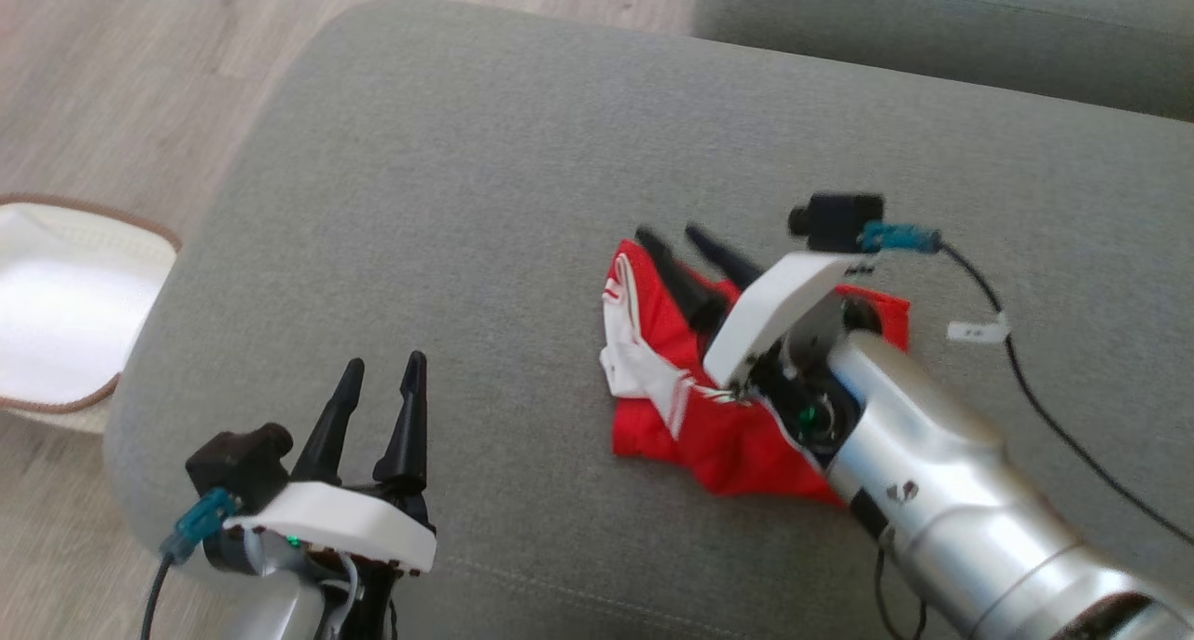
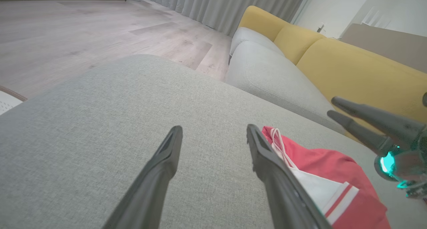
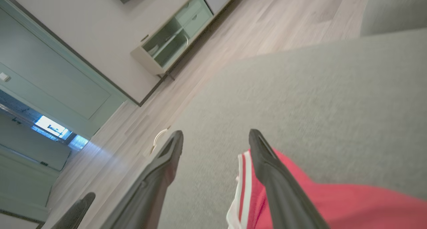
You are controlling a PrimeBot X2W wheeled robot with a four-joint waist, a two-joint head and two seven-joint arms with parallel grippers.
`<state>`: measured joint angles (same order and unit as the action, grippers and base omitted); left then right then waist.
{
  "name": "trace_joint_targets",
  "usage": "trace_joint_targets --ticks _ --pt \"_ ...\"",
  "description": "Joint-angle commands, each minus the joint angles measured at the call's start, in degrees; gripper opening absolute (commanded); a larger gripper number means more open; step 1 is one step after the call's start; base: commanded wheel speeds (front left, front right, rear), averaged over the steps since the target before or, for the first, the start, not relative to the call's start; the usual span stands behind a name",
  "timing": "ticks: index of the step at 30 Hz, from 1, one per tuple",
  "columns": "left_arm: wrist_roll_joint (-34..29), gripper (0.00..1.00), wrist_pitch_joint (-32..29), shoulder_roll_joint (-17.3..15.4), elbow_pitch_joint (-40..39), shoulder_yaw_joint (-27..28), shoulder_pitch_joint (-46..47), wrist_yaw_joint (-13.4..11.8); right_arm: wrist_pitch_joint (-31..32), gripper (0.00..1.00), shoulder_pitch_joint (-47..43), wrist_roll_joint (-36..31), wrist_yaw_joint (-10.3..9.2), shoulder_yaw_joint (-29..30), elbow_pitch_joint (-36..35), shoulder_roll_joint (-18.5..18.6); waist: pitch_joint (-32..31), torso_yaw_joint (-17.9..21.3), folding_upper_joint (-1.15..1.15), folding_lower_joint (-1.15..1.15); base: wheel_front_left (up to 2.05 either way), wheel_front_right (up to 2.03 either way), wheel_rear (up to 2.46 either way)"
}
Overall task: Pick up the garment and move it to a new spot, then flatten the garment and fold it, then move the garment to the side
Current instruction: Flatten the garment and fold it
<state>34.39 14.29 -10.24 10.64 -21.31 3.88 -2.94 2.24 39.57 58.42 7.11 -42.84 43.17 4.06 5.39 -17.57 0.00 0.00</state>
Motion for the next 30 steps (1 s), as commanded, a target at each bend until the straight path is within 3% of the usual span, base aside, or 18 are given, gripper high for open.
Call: trace_joint_targets --ticks 1,10,19,23,30 --pt "-0.36 1.00 0.67 -0.44 -1.90 2.30 2.11 0.23 -1.50 1.00 2.14 -1.18 0.37 0.40 -1.12 -1.18 -0.24 0.64 0.00 0.00 0.00 0.00 0.00" --pt "-0.51 1.00 0.59 -0.96 -2.71 2.12 1.14 -0.13 -7.81 1.00 2.66 -9.33 0.37 5.10 0.10 1.17 -1.38 4.32 0.00 0.00 0.00 0.00 0.00" --pt "-1.24 1.00 0.48 -0.79 -2.46 1.00 1.85 -0.05 -14.56 1.00 -2.99 -21.53 0.37 12.19 0.03 4.18 -2.89 8.61 0.00 0.00 0.00 0.00 0.00" --pt "-1.99 1.00 0.56 -0.06 -1.52 1.13 2.85 -0.39 -16.21 1.00 -7.47 -28.34 0.37 17.83 -1.45 4.25 -3.75 10.61 0.00 0.00 0.00 0.00 0.00" --pt "-5.05 1.00 0.68 1.35 0.30 2.55 2.65 -0.55 -17.17 1.00 -19.17 -44.19 0.37 31.66 -9.63 1.10 -5.17 13.31 0.00 0.00 0.00 0.00 0.00"
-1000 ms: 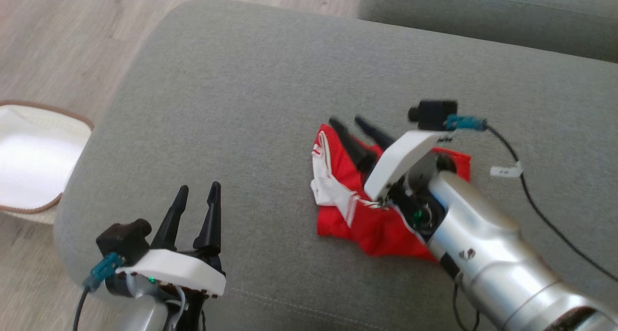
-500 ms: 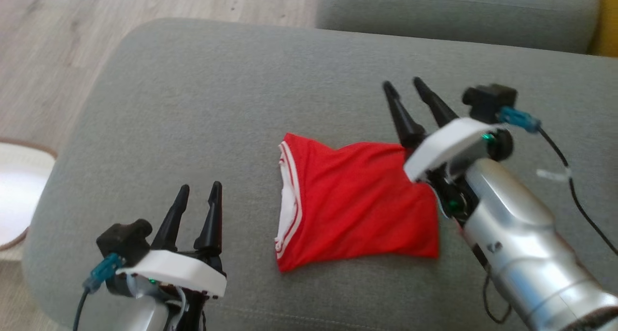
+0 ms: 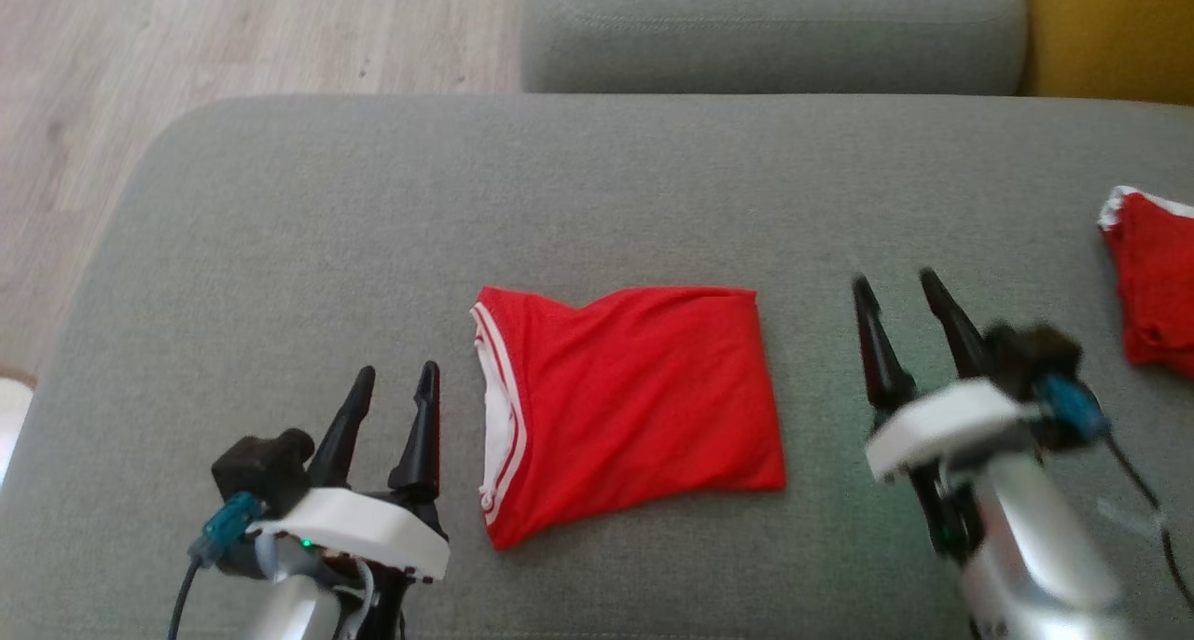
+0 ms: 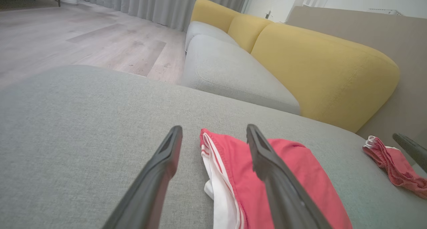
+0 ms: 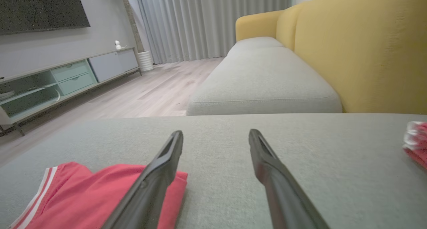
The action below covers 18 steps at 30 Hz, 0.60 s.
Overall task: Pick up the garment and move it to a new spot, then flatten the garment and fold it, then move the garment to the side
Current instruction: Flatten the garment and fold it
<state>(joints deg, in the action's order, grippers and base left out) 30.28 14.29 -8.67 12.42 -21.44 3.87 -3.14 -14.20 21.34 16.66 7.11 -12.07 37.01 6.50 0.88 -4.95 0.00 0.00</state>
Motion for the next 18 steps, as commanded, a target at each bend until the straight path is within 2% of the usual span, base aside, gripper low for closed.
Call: trace_joint_targets --ticks 1,6,13,18 --pt "-1.51 1.00 0.69 -0.04 -1.35 3.12 2.31 -0.31 -0.75 1.00 -2.87 -4.34 0.37 2.95 -5.42 -1.97 -0.86 0.88 0.00 0.00 0.00 0.00 0.00" --pt "-3.10 1.00 0.70 1.09 -1.05 5.83 0.17 0.46 -0.78 1.00 -11.67 -9.89 0.37 10.96 -14.92 -3.51 -1.49 1.13 0.00 0.00 0.00 0.00 0.00" --pt "-4.87 1.00 0.70 1.71 -0.56 8.53 -2.51 1.45 -0.64 1.00 -17.70 -7.04 0.37 10.82 -21.74 -3.60 -2.16 1.24 0.00 0.00 0.00 0.00 0.00" --pt "-6.12 1.00 0.70 2.35 0.32 9.28 -3.36 2.23 0.30 1.00 -19.38 -6.92 0.37 10.18 -23.76 -3.61 -2.30 1.00 0.00 0.00 0.00 0.00 0.00"
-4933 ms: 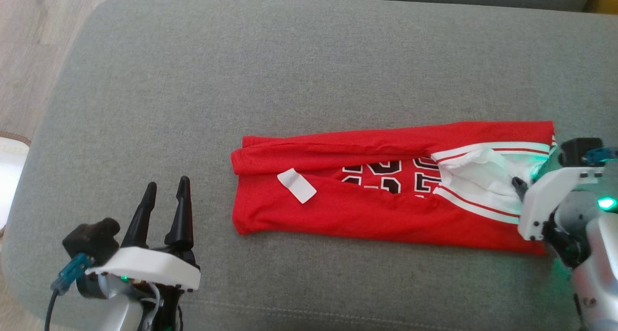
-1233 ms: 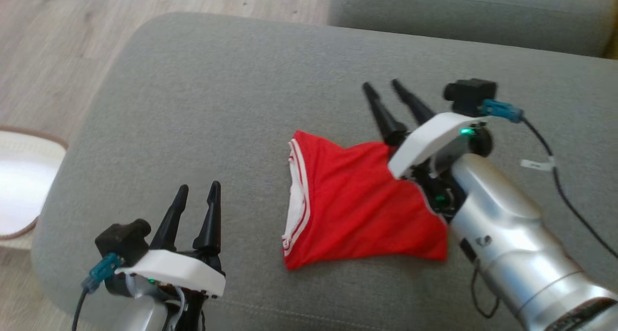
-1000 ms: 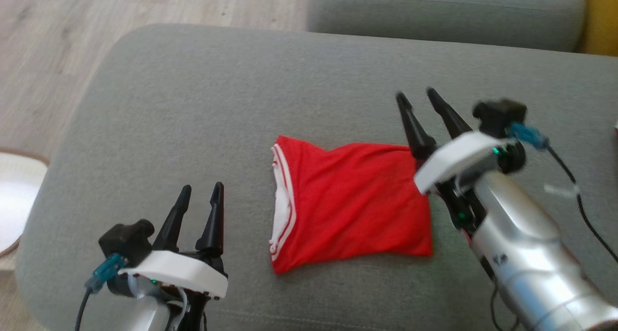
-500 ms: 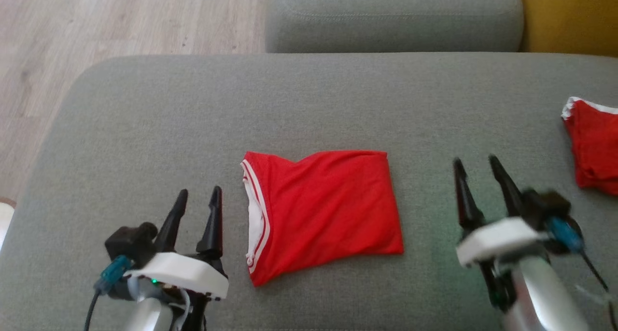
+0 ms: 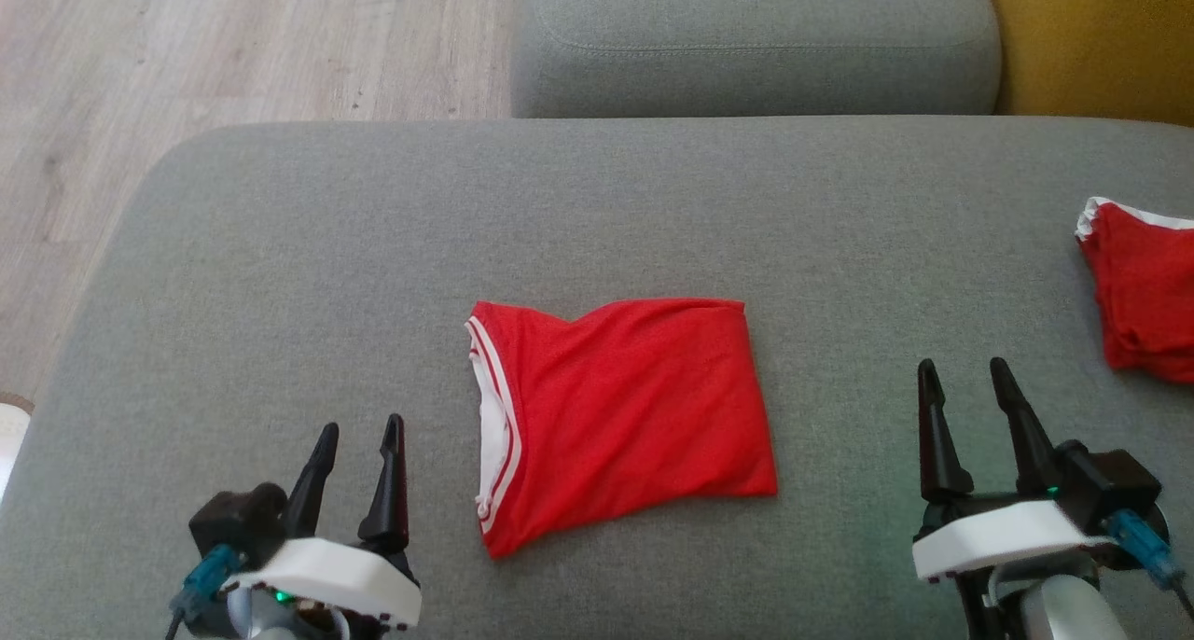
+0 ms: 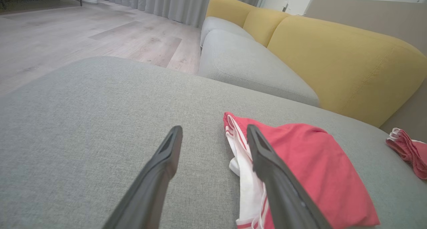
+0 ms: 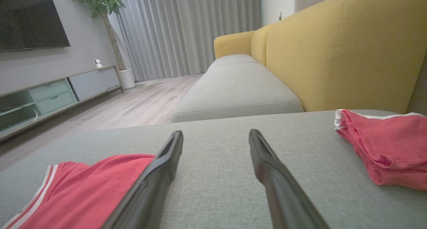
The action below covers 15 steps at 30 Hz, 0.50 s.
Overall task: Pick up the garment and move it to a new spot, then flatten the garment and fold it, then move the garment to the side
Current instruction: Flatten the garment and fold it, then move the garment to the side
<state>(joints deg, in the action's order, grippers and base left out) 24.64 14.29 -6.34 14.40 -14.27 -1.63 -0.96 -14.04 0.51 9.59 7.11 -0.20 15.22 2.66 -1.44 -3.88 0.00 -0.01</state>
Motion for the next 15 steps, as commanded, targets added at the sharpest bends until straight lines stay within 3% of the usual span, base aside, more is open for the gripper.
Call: trace_joint_targets --ticks 1,15 --pt "-0.70 1.00 0.70 0.16 -1.49 2.24 2.16 0.14 0.31 1.00 1.29 0.24 0.37 -1.77 -2.19 0.23 0.04 -0.14 0.00 0.01 0.00 0.00 0.00" --pt "-2.84 1.00 0.71 1.43 -0.80 4.26 2.80 1.64 1.44 1.00 1.10 -0.11 0.37 -2.15 -2.17 0.22 0.53 -0.38 0.00 0.01 0.00 0.00 0.00"
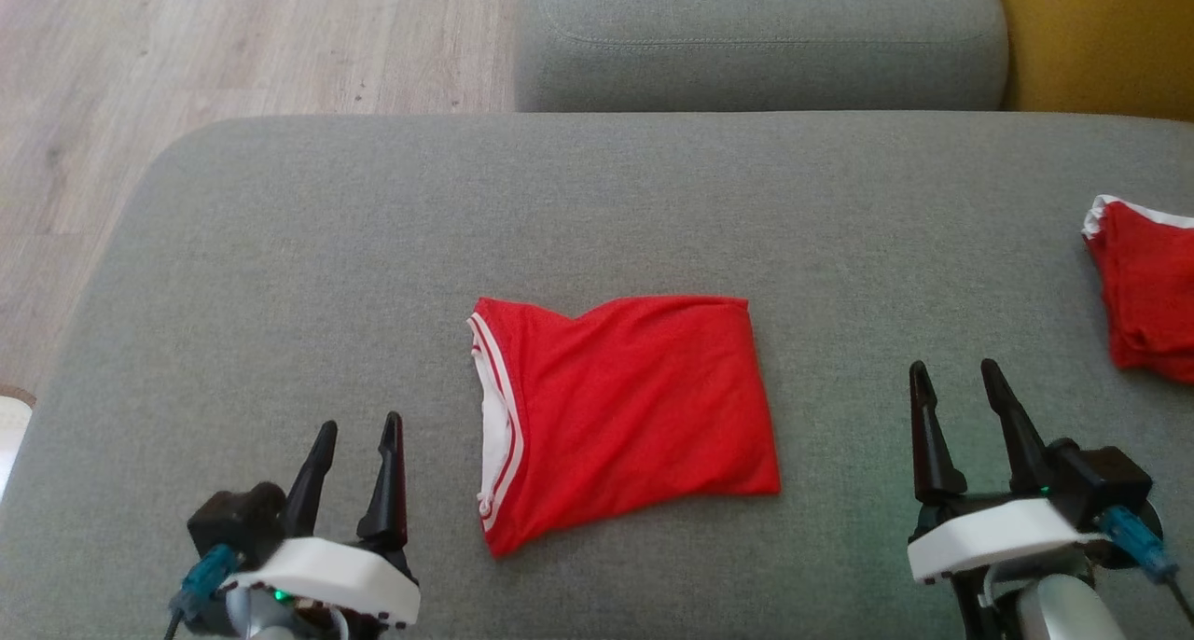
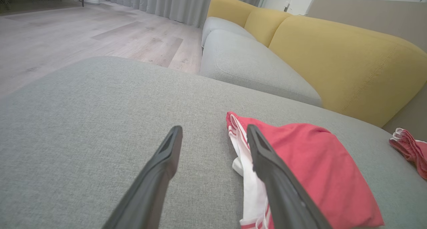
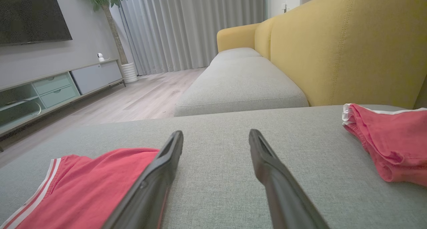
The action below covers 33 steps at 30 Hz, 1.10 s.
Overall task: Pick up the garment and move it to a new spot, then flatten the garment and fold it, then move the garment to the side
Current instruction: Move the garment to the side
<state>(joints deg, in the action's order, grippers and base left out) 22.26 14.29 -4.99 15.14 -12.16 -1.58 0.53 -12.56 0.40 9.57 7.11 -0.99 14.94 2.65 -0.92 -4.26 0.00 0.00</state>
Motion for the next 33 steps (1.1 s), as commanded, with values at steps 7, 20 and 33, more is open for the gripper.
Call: trace_joint_targets --ticks 7,20,33 --pt "-1.14 1.00 0.71 0.59 -1.53 2.83 2.86 0.66 0.70 1.00 1.34 -0.65 0.37 -1.31 -1.68 0.23 0.23 -0.19 0.00 0.00 0.00 0.00 0.00" --pt "-2.25 1.00 0.71 1.43 -1.85 2.76 4.88 1.43 14.46 1.00 12.39 -5.67 0.37 -1.28 -2.94 0.23 2.62 -2.47 0.00 0.00 0.00 0.00 0.00" --pt "-2.05 1.00 0.71 2.03 -3.24 3.01 6.25 1.34 33.69 1.00 17.70 5.35 0.37 -2.75 4.10 1.43 6.05 -9.13 0.00 0.00 0.00 0.00 0.00"
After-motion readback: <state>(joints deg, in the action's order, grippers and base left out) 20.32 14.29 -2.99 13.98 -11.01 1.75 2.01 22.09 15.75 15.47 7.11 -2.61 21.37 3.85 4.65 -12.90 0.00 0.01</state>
